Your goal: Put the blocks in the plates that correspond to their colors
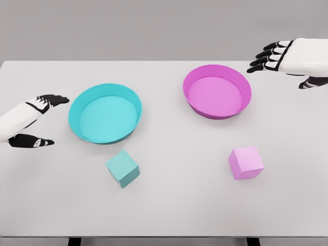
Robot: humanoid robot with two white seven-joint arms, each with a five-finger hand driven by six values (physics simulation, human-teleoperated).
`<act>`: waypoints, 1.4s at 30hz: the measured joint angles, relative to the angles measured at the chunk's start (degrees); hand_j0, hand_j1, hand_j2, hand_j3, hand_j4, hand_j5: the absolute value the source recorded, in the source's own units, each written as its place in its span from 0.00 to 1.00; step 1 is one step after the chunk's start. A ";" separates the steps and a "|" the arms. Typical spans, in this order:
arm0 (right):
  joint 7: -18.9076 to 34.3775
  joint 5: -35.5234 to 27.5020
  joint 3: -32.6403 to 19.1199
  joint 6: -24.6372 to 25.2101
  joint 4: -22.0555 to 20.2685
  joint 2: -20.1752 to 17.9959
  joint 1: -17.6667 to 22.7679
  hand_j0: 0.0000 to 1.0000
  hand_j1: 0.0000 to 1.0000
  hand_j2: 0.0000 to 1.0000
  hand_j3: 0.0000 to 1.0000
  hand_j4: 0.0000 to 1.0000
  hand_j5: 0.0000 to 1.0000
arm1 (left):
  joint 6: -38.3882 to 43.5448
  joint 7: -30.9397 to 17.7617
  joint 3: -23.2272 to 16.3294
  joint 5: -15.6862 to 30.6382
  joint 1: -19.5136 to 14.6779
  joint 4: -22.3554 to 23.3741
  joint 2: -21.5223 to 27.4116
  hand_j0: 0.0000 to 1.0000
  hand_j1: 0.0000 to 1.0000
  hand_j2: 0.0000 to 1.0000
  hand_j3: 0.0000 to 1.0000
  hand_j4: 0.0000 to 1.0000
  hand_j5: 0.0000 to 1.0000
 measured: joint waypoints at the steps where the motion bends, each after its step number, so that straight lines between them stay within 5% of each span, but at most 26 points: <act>1: 0.00 0.00 0.01 0.00 -0.01 -0.03 0.09 1.00 1.00 1.00 1.00 1.00 1.00 | 0.00 -0.02 0.02 -0.01 0.00 0.35 0.07 1.00 1.00 1.00 1.00 1.00 1.00; 11: -0.01 -1.69 2.37 0.06 -0.41 -2.24 -6.41 1.00 1.00 1.00 1.00 1.00 1.00 | 0.00 -1.58 0.06 -0.07 -0.18 1.63 0.45 1.00 1.00 1.00 1.00 1.00 1.00; 15: -0.02 -1.18 13.85 0.08 -2.55 0.30 -14.24 1.00 1.00 1.00 1.00 1.00 1.00 | -0.01 -7.25 0.51 0.27 -2.63 1.62 1.11 1.00 1.00 1.00 1.00 1.00 1.00; 24: -0.01 -0.67 25.99 0.03 -5.98 2.60 -14.32 1.00 1.00 1.00 1.00 1.00 1.00 | -0.08 -27.32 -0.96 9.96 -10.81 1.19 12.30 1.00 1.00 1.00 1.00 1.00 1.00; 27: -0.01 -0.24 28.96 0.02 -6.16 2.67 -14.32 1.00 1.00 1.00 1.00 1.00 1.00 | -0.23 -28.96 -4.83 10.90 -18.62 1.44 12.53 1.00 1.00 1.00 1.00 1.00 1.00; 30: -0.01 1.01 30.63 0.03 -6.22 2.61 -14.32 1.00 1.00 1.00 1.00 1.00 1.00 | -0.10 -29.53 -16.13 11.50 -36.18 4.77 9.43 1.00 1.00 1.00 1.00 1.00 1.00; 36: -0.01 4.89 33.39 0.02 -6.21 2.51 -14.41 1.00 1.00 1.00 1.00 1.00 1.00 | -0.04 -29.81 -36.10 11.79 -49.92 6.41 2.36 1.00 1.00 1.00 1.00 1.00 1.00; 42: -0.01 4.36 33.30 0.05 -6.09 2.67 -15.48 1.00 1.00 1.00 1.00 1.00 1.00 | -0.06 -29.86 -43.72 11.85 -57.37 -0.49 0.86 1.00 1.00 1.00 1.00 1.00 1.00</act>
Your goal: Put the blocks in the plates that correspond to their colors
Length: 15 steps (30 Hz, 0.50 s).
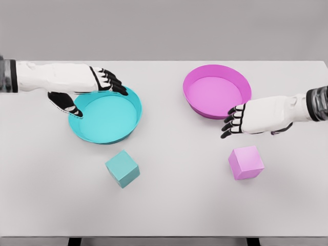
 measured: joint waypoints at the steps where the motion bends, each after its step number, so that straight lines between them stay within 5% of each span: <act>1: 0.00 -1.56 -0.08 -0.02 0.32 -0.08 0.01 1.00 1.00 1.00 1.00 1.00 1.00 | 0.01 0.00 -1.78 0.06 -1.34 -0.56 -0.37 1.00 1.00 1.00 1.00 1.00 1.00; 7: 0.00 -7.70 -2.58 -0.02 2.76 -1.55 1.59 1.00 1.00 1.00 1.00 1.00 1.00 | -0.07 -0.02 -7.93 -0.04 -1.25 -5.45 -0.87 1.00 1.00 1.00 1.00 1.00 1.00; 15: 0.00 -3.85 -0.46 -0.02 2.59 -0.51 1.85 1.00 1.00 1.00 1.00 1.00 1.00 | -0.07 -0.02 -10.01 -1.29 0.06 -9.78 1.63 1.00 1.00 1.00 1.00 1.00 1.00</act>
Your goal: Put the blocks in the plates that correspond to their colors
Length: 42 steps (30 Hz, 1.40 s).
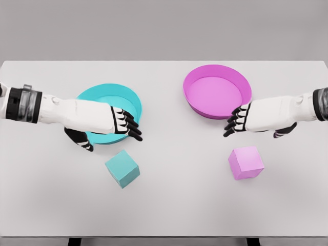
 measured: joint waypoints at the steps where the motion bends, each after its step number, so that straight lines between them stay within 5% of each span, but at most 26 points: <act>1: 0.00 0.55 0.42 0.00 -0.24 0.23 -0.01 1.00 1.00 1.00 1.00 1.00 1.00 | -0.01 0.00 -0.12 -0.35 0.80 -0.32 0.09 1.00 1.00 1.00 1.00 1.00 1.00; 12: 0.00 8.48 4.23 0.01 -2.09 1.75 -0.26 1.00 1.00 1.00 1.00 1.00 1.00 | 0.01 0.00 -0.29 -3.10 4.13 -1.08 -0.15 1.00 1.00 1.00 1.00 1.00 1.00; 41: -0.66 8.15 9.81 0.91 -2.76 2.75 -0.27 1.00 1.00 1.00 1.00 1.00 1.00 | 0.02 0.00 0.50 -6.49 7.56 -0.70 -3.38 1.00 1.00 1.00 1.00 1.00 1.00; 42: -0.60 8.23 9.83 0.86 -2.76 2.75 -0.35 0.94 0.94 0.94 0.94 0.94 0.94 | 0.02 0.00 0.60 -6.49 7.65 -0.58 -3.68 1.00 1.00 1.00 1.00 1.00 1.00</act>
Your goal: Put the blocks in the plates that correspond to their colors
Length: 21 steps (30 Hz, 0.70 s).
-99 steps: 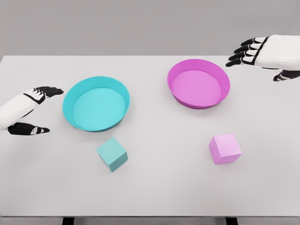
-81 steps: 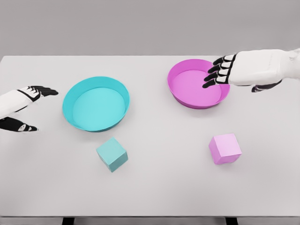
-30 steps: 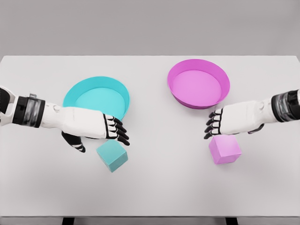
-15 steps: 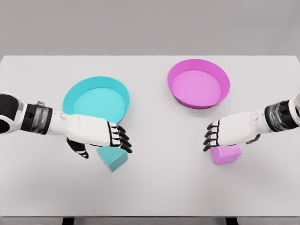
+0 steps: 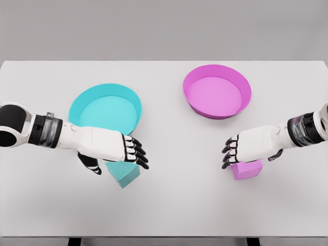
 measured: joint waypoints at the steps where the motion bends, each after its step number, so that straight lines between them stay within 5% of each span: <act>1: 0.02 0.03 -0.01 -0.01 0.00 -0.01 0.00 0.92 0.92 0.92 0.92 0.92 0.92 | 0.00 0.00 0.07 0.00 0.00 0.22 -0.37 1.00 1.00 1.00 1.00 1.00 1.00; 12: 0.29 0.40 -0.10 -0.49 0.07 0.08 0.00 0.58 0.58 0.58 0.58 0.58 0.58 | 0.00 0.00 0.28 -0.09 1.23 2.38 -2.96 1.00 1.00 1.00 1.00 1.00 1.00; 21: 0.59 -3.80 -0.16 -0.82 0.91 0.14 -1.32 0.58 0.58 0.58 0.58 0.58 0.58 | 0.00 0.00 0.36 -1.24 3.25 4.21 -3.11 1.00 1.00 1.00 1.00 1.00 1.00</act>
